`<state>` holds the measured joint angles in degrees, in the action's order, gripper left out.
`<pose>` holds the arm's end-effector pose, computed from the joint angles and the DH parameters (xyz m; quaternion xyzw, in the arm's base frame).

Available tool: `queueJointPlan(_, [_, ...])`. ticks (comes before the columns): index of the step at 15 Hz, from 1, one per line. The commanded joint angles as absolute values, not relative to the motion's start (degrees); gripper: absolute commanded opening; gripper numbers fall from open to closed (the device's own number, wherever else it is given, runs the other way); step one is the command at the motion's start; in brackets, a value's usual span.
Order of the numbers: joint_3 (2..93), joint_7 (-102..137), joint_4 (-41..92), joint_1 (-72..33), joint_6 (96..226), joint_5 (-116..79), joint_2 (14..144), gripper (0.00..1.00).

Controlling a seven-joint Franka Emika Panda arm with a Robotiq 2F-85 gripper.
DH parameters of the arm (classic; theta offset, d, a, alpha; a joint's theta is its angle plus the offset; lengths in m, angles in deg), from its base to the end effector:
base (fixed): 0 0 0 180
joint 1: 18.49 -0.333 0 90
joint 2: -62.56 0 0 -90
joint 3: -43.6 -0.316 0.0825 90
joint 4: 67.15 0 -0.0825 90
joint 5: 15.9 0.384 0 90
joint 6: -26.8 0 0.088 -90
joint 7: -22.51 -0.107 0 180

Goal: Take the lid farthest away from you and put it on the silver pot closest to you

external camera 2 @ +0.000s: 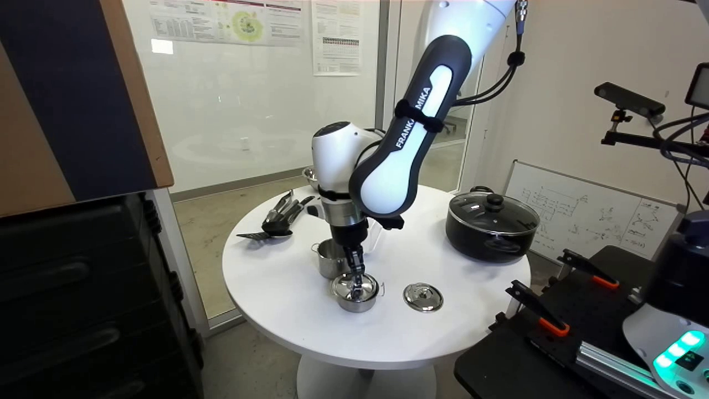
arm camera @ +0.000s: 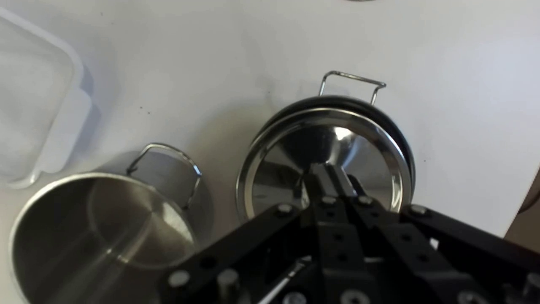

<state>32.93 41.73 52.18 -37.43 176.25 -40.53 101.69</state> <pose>0.4730 0.2864 0.0864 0.8218 0.5652 -0.0585 0.0415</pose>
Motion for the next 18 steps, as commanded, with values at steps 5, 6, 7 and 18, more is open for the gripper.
queueJointPlan(5, [33.51, 40.53, 51.06, -38.35, 175.91, -41.26, 102.45, 0.14])
queueJointPlan(6, [33.46, 40.62, 51.23, -38.25, 175.93, -41.23, 102.36, 0.16])
queueJointPlan(7, [33.47, 40.63, 51.28, -38.24, 175.93, -41.23, 102.32, 0.15])
queueJointPlan(18, [33.24, 40.84, 52.28, -37.87, 176.29, -41.08, 101.88, 0.00])
